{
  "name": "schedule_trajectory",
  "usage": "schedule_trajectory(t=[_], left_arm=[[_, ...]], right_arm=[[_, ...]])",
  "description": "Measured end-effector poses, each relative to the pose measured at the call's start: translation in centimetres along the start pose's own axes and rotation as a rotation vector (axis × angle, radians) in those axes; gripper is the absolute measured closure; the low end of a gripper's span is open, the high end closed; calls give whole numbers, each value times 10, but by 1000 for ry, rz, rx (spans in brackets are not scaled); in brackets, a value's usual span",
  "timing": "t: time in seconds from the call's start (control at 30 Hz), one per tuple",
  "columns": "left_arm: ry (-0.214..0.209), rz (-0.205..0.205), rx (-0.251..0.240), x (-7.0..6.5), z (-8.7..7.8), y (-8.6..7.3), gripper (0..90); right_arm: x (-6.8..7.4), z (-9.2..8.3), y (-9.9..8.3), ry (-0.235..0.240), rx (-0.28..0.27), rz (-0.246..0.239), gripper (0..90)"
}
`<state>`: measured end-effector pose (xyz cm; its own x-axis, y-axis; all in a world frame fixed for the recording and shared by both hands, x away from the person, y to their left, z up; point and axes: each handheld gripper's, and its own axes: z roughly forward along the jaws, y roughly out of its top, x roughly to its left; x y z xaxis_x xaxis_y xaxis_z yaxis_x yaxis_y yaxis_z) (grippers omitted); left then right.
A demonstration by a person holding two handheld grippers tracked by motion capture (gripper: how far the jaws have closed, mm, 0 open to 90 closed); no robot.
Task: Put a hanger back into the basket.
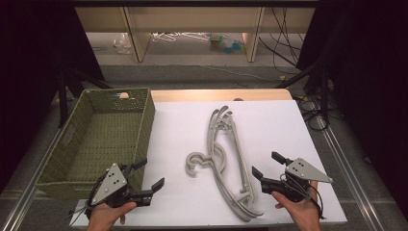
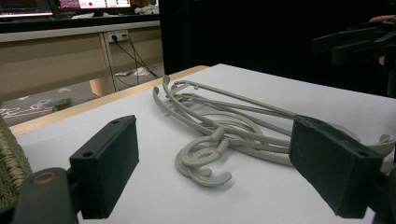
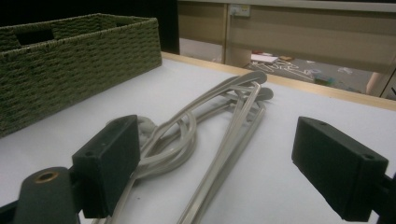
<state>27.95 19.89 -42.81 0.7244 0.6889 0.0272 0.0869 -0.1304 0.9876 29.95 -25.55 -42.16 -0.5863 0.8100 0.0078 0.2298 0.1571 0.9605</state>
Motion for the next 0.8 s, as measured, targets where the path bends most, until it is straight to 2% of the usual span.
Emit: schedule_trajectory(t=[0.23,0.27,0.3,0.47,0.53,0.7,0.73,0.8], left_arm=[[-3,-9,3,-2,0,0,157],[-3,-9,3,-2,1,0,157],[-4,-8,2,-2,1,0,157],[-6,-1,7,-2,1,0,157],[-6,-12,3,-2,1,0,157],[-6,-3,7,-1,1,0,157],[-6,0,7,-1,1,0,157],[-6,-11,8,-2,1,-1,157]], right_arm=[[1,1,0,-7,22,3,173],[1,0,0,-7,38,2,176],[1,0,0,-7,26,5,179],[2,1,1,8,49,8,203],[3,3,1,11,62,6,203],[8,5,3,26,65,7,206],[10,6,4,41,82,3,210],[13,6,5,41,100,6,209]])
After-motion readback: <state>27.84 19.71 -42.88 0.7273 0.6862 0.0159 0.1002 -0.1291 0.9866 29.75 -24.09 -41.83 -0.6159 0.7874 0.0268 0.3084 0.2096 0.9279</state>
